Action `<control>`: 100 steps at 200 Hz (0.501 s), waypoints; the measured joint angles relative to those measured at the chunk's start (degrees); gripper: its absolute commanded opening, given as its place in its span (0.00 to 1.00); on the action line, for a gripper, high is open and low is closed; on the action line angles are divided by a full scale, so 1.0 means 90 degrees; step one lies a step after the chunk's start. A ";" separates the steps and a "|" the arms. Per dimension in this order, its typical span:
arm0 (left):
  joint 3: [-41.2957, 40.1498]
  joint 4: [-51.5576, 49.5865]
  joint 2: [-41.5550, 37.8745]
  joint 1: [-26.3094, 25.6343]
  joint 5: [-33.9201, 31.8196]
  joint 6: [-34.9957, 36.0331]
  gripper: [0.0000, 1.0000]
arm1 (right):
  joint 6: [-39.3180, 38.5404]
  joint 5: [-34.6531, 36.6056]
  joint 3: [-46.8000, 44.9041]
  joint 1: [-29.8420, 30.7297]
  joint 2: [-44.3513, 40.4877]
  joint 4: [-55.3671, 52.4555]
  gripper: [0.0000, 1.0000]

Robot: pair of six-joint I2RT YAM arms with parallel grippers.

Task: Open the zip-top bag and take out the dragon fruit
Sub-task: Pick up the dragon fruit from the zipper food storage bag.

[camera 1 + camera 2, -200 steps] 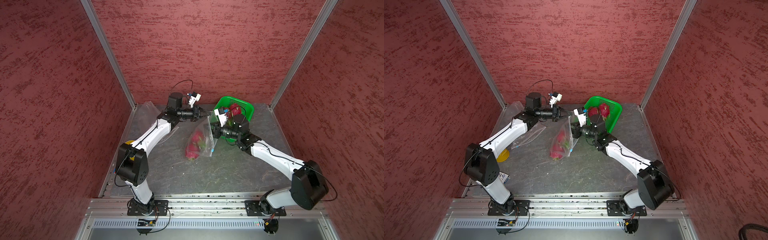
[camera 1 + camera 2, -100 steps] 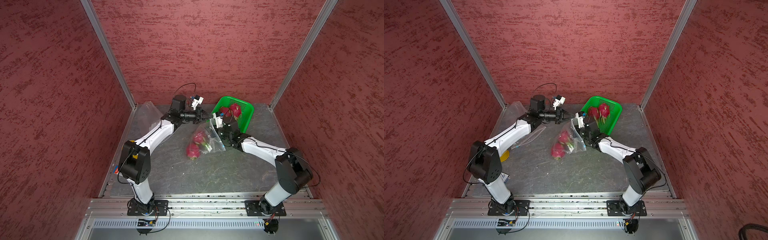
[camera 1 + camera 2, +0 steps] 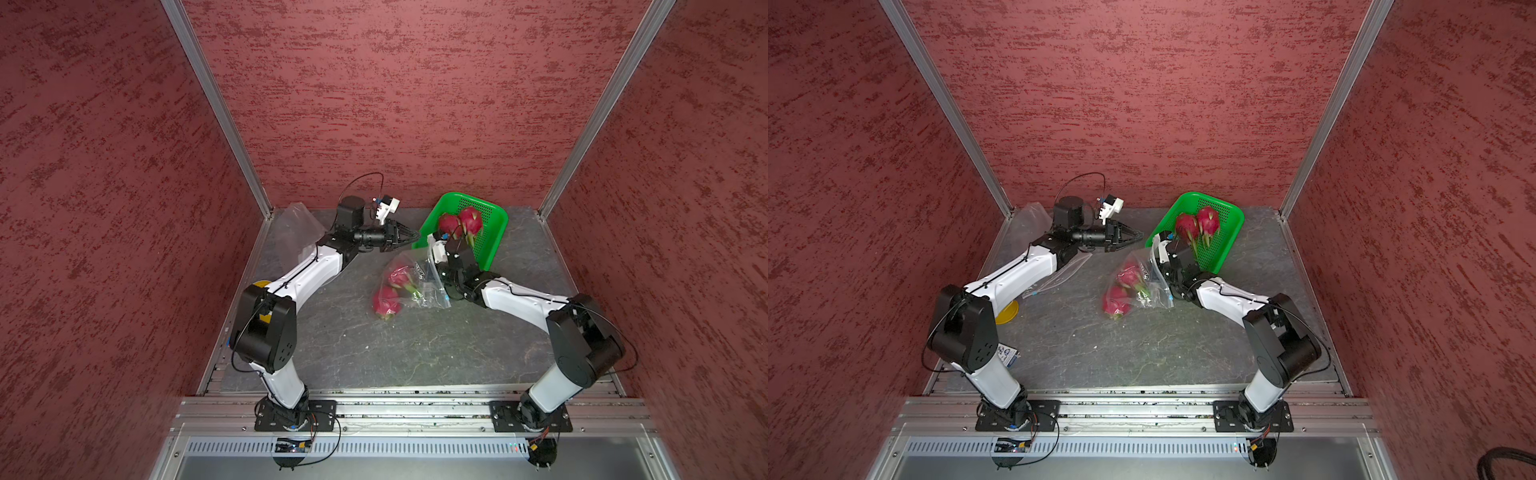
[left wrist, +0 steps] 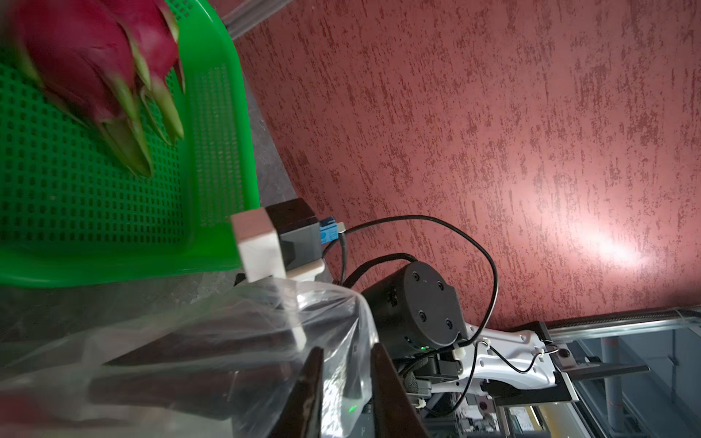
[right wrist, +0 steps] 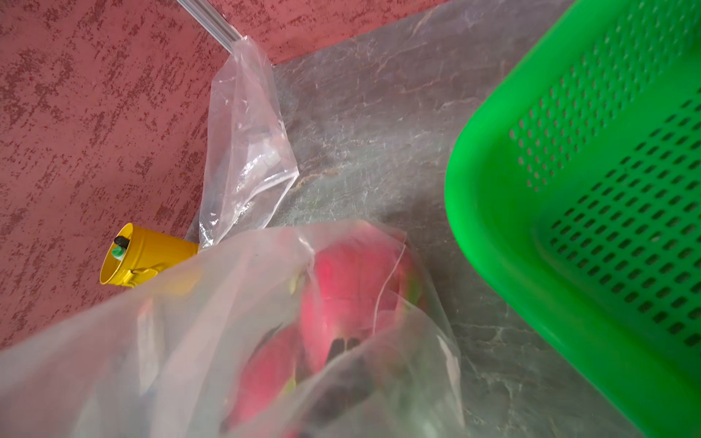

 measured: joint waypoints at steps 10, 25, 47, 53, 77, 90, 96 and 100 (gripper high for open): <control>-0.0381 0.0102 -0.0194 0.0240 -0.0073 -0.0002 0.32 | 0.0010 -0.0100 -0.0100 0.0000 -0.0007 0.0083 0.00; -0.0894 0.0114 -0.0478 0.0612 -0.0272 0.0112 0.32 | 0.0029 -0.0253 -0.0267 0.0000 -0.0024 0.0228 0.00; -0.1353 -0.0012 -0.0665 0.0908 -0.0641 0.0457 0.32 | 0.0036 -0.0454 -0.0503 0.0000 -0.0049 0.0381 0.00; -0.1435 -0.0066 -0.0663 0.0911 -0.0719 0.0561 0.32 | 0.0039 -0.0503 -0.0566 0.0000 -0.0053 0.0410 0.01; -0.1700 -0.0158 -0.0471 0.0865 -0.0877 0.0838 0.31 | 0.0046 -0.0639 -0.0777 0.0000 -0.0053 0.0559 0.04; -0.1780 -0.0160 -0.0267 0.0845 -0.0911 0.0920 0.30 | 0.0049 -0.0678 -0.0872 0.0000 -0.0053 0.0631 0.10; -0.1795 -0.0158 -0.0168 0.0843 -0.0920 0.0947 0.30 | 0.0036 -0.0685 -0.0906 0.0000 -0.0053 0.0661 0.13; -0.1800 -0.0158 -0.0114 0.0840 -0.0925 0.0959 0.30 | 0.0027 -0.0687 -0.0923 0.0000 -0.0053 0.0670 0.15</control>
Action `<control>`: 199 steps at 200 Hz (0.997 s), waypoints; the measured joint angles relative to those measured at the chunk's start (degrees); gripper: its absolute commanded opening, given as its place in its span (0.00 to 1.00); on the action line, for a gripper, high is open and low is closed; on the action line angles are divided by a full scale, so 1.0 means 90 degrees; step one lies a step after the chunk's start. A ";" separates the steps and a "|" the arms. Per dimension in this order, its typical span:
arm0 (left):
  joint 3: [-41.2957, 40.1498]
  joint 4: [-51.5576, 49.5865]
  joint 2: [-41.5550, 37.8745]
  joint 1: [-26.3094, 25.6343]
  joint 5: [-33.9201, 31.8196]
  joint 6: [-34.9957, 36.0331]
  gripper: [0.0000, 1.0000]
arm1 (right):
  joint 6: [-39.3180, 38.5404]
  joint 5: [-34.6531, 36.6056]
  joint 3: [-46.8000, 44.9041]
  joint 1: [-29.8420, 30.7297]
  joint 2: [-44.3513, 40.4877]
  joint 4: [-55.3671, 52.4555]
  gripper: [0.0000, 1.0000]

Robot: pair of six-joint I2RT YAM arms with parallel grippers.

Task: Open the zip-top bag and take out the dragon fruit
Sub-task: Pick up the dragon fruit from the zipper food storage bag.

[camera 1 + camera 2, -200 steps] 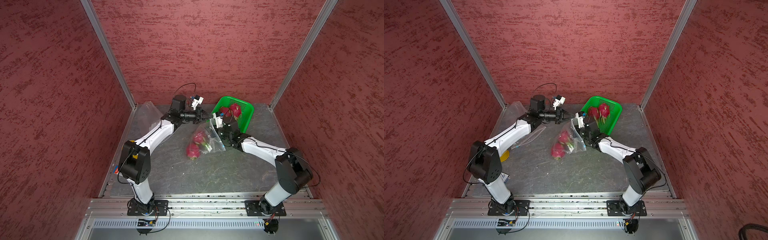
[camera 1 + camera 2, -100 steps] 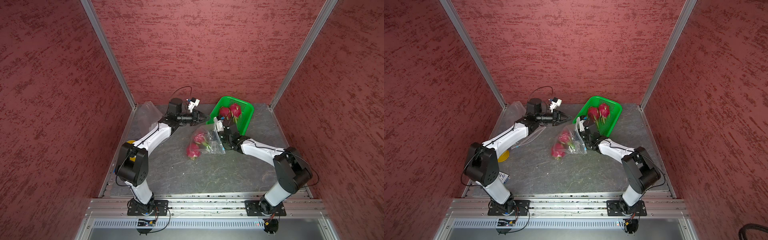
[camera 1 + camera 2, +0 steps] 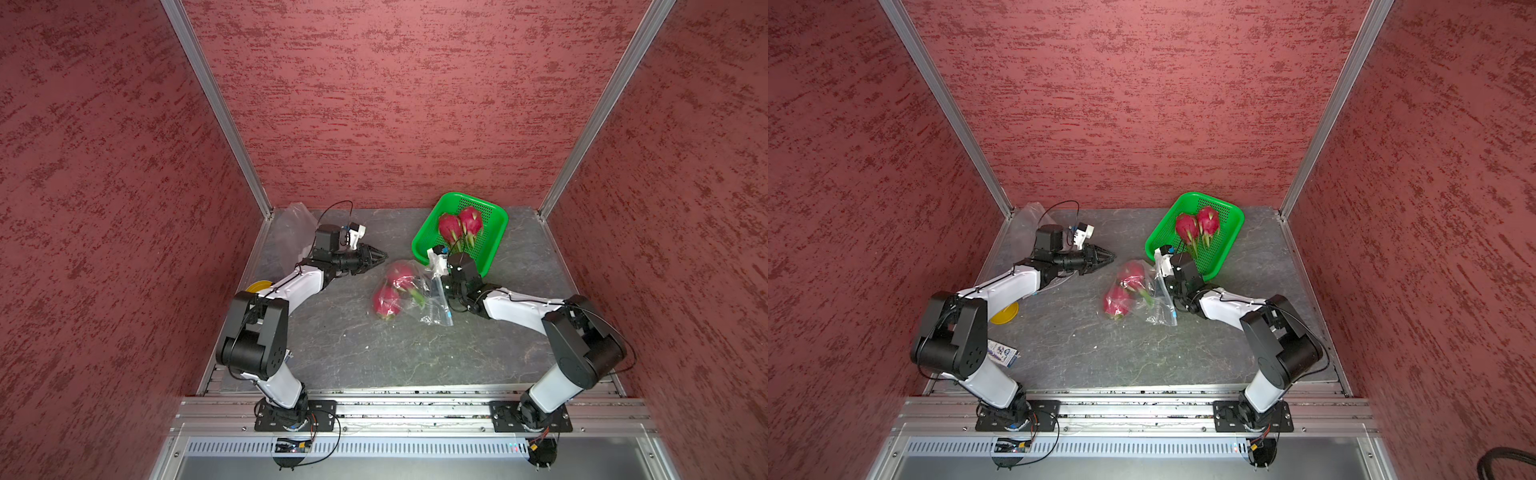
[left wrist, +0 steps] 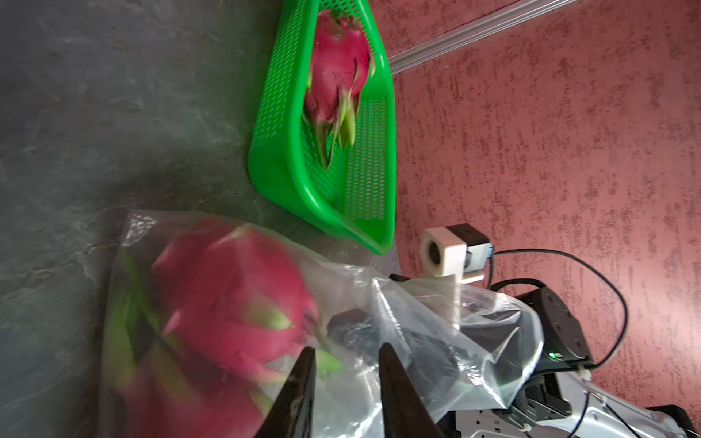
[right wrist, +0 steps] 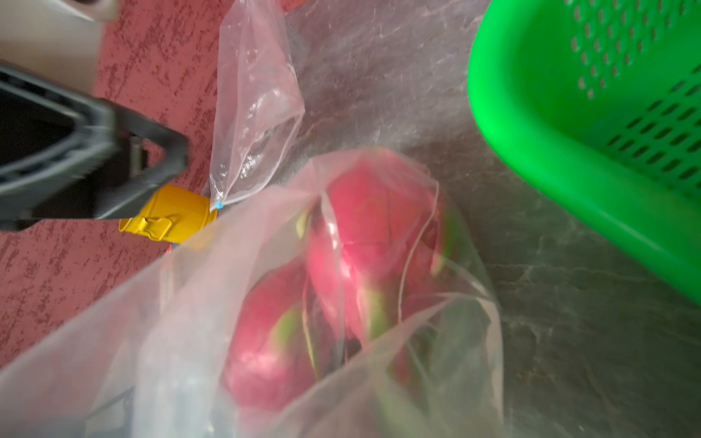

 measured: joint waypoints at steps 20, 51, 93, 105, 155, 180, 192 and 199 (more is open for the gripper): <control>-0.0002 0.0000 0.0284 -0.0015 -0.0034 0.0073 0.30 | -0.0126 0.0000 -0.0087 0.0000 0.0000 0.0070 0.22; -0.0002 0.0041 0.0624 -0.0039 -0.0027 0.0138 0.30 | -0.0347 -0.0080 -0.0187 0.0000 0.0000 0.0158 0.26; -0.0002 0.0138 0.1078 -0.0063 -0.0002 0.0117 0.30 | -0.0595 -0.0143 -0.0277 0.0000 0.0083 0.0401 0.32; -0.0002 0.0177 0.1178 -0.0070 0.0010 0.0097 0.29 | -0.0636 -0.0141 -0.0313 0.0000 0.0155 0.0457 0.32; 0.0036 0.0238 0.1491 -0.0085 0.0087 0.0068 0.29 | -0.0852 0.0066 -0.0347 0.0017 0.0357 0.0413 0.41; 0.0124 0.0214 0.1566 -0.0085 0.0097 0.0068 0.29 | -0.1013 0.0223 -0.0347 0.0046 0.0379 0.0391 0.51; 0.0172 0.0202 0.1579 -0.0085 0.0095 0.0070 0.29 | -0.1095 0.0284 -0.0345 0.0066 0.0452 0.0408 0.53; 0.0202 0.0185 0.1579 -0.0085 0.0097 0.0073 0.29 | -0.1154 0.0330 -0.0345 0.0085 0.0512 0.0410 0.53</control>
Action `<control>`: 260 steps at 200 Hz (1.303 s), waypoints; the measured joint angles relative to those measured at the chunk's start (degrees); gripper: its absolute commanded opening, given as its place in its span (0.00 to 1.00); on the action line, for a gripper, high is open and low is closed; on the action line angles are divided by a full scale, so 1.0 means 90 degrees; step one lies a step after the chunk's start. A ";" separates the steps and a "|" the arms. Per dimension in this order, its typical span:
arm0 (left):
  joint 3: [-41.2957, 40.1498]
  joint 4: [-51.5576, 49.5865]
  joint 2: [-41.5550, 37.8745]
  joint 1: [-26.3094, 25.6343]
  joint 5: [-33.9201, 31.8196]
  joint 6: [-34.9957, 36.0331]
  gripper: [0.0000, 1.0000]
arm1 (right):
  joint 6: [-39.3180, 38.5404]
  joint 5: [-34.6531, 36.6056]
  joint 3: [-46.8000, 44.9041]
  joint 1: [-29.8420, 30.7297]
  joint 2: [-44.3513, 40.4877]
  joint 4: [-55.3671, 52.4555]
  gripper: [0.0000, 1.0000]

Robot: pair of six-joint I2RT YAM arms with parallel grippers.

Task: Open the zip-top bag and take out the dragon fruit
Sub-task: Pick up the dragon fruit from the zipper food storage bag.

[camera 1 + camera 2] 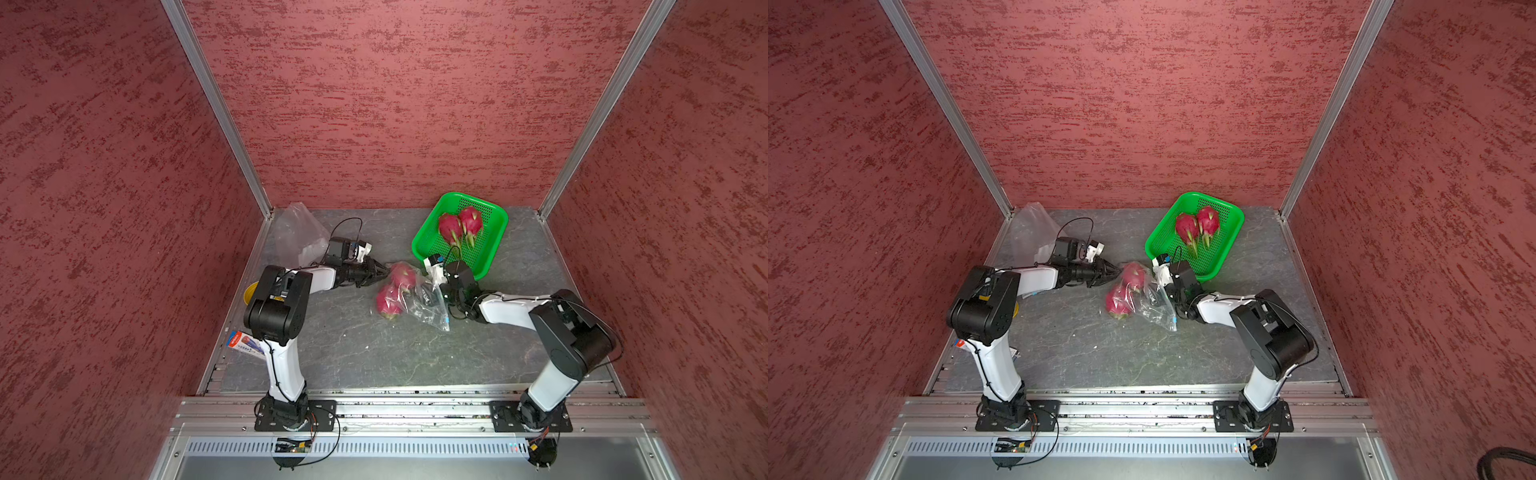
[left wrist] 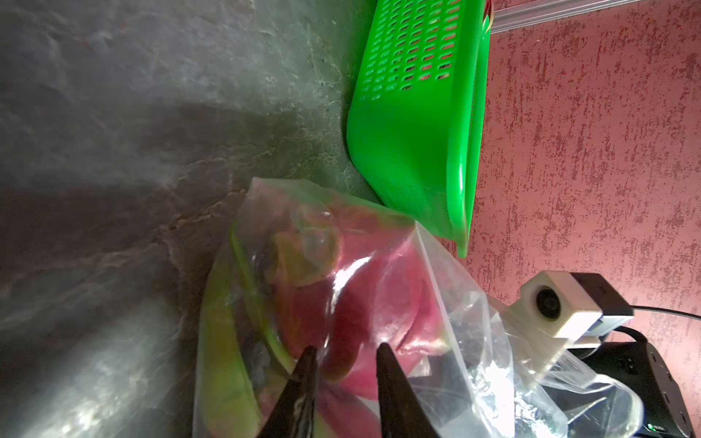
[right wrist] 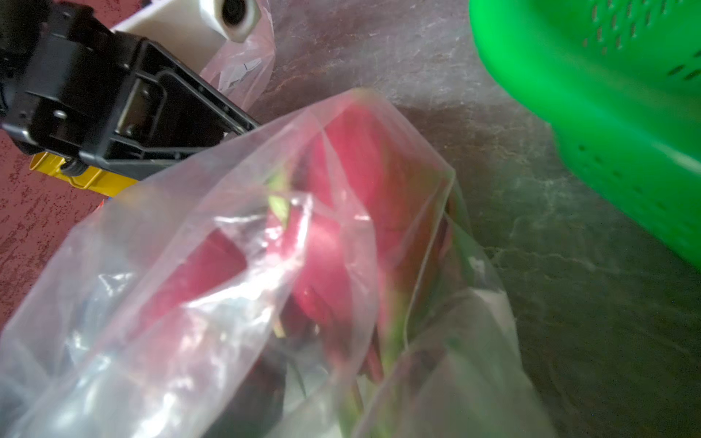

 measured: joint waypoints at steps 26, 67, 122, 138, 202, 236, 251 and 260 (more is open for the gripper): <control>0.0051 -0.0034 0.0000 0.0012 -0.0002 0.0002 0.29 | -0.0287 0.0287 0.0066 0.0136 0.0287 -0.0051 0.55; 0.0073 -0.0163 0.0034 0.0017 -0.0002 0.0005 0.28 | -0.0736 0.0644 0.0095 0.0219 0.0418 -0.0083 0.55; 0.0134 -0.0214 0.0102 0.0019 -0.0015 0.0015 0.28 | -0.0838 0.0563 0.0299 0.0219 0.0648 0.0272 0.38; 0.0146 -0.0211 0.0102 0.0032 -0.0022 0.0012 0.28 | -0.0835 0.0508 0.0325 0.0216 0.0755 0.0340 0.21; 0.0036 -0.0056 -0.0121 0.0199 0.0024 -0.0109 0.34 | -0.0848 0.0364 0.0333 0.0219 0.0809 0.0488 0.00; -0.0063 0.0134 -0.0503 0.0478 0.0051 -0.0245 0.46 | -0.0981 0.0240 0.0219 0.0219 0.0595 0.0656 0.00; -0.0087 0.0284 -0.0588 0.0593 0.0126 -0.0318 0.49 | -0.1037 0.0233 0.0029 0.0221 0.0406 0.0850 0.00; -0.0136 0.0423 -0.0605 0.0656 0.0170 -0.0391 0.51 | -0.1073 0.0265 -0.0114 0.0236 0.0277 0.0969 0.00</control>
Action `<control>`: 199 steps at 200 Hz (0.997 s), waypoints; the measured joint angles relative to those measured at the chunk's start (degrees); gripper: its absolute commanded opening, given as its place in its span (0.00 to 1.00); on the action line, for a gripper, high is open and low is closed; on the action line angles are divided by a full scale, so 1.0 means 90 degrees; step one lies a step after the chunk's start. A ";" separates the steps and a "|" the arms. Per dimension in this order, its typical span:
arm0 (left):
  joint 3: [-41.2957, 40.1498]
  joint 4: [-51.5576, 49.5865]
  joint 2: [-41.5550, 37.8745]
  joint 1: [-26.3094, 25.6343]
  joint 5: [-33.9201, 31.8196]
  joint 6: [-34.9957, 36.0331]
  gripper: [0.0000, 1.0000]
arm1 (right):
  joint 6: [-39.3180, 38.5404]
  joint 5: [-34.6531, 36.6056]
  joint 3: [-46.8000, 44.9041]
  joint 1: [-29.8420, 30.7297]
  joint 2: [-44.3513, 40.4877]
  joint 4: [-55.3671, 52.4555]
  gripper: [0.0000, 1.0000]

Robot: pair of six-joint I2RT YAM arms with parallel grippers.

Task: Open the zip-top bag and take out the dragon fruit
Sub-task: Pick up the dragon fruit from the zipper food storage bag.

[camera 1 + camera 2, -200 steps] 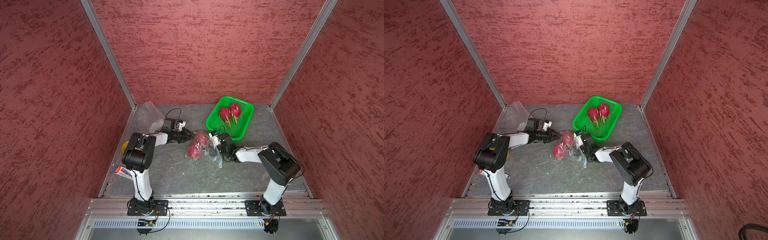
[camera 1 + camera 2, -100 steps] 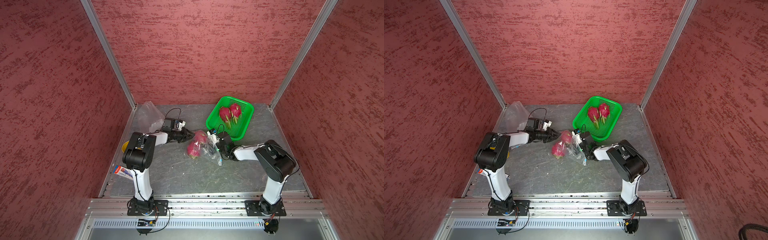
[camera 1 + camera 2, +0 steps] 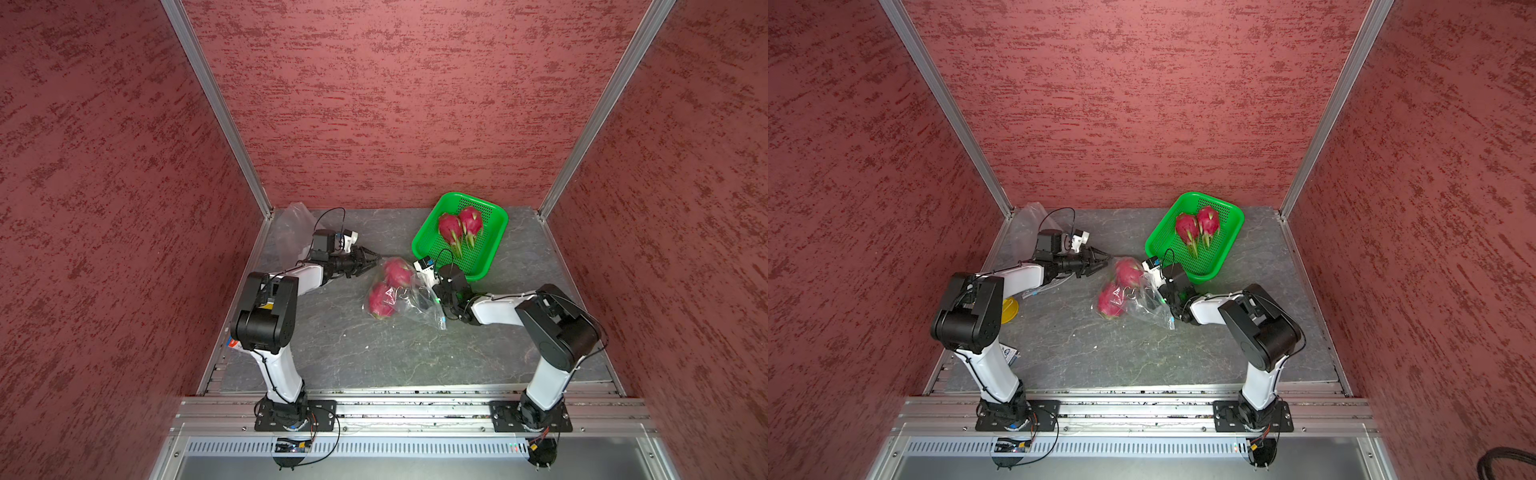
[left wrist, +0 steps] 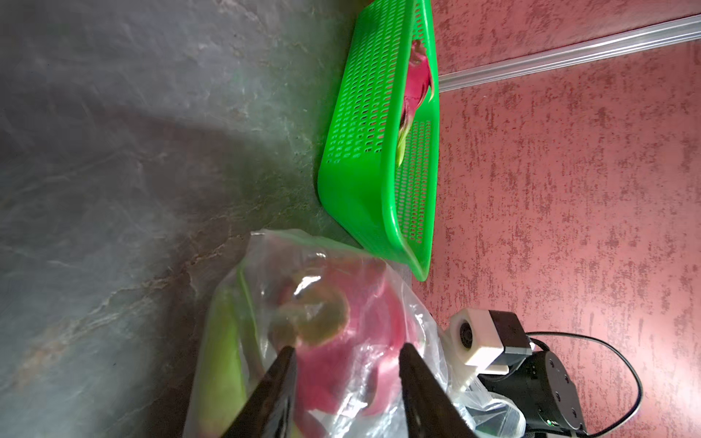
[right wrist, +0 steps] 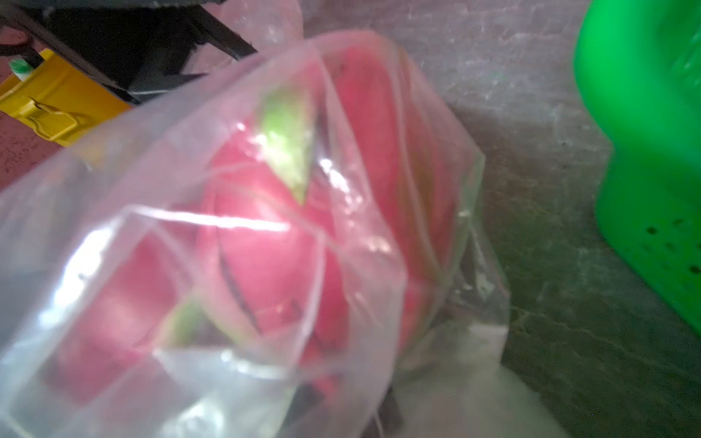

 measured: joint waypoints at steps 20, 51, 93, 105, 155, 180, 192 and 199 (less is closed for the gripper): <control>-0.0172 0.0236 0.0000 0.0114 0.0134 -0.0153 0.58 | -0.0238 0.0168 -0.0427 0.0051 -0.0318 0.0372 0.00; -0.0367 0.0712 0.0010 0.0146 0.0357 -0.0425 0.67 | -0.0784 0.0517 -0.1185 0.0117 -0.0719 0.1202 0.00; -0.0352 0.1775 0.0245 -0.0027 0.0765 -0.0950 0.73 | -0.1188 0.0699 -0.1268 0.0124 -0.0753 0.1702 0.00; -0.0304 0.2001 0.0396 -0.0126 0.0838 -0.1064 0.72 | -0.1239 0.0712 -0.1268 0.0124 -0.0753 0.1819 0.00; -0.0090 0.3007 0.1037 -0.0221 0.0979 -0.1741 0.68 | -0.1321 0.0743 -0.1268 0.0124 -0.0755 0.1938 0.00; 0.0083 0.3504 0.1166 -0.0214 0.0974 -0.2132 0.68 | -0.1324 0.0755 -0.1268 0.0124 -0.0755 0.1936 0.00; 0.0165 0.3764 0.1166 -0.0216 0.0979 -0.2305 0.67 | -0.1324 0.0755 -0.1268 0.0124 -0.0755 0.1936 0.00; 0.0219 0.3883 0.1166 -0.0223 0.0976 -0.2392 0.67 | -0.1324 0.0755 -0.1268 0.0124 -0.0755 0.1936 0.00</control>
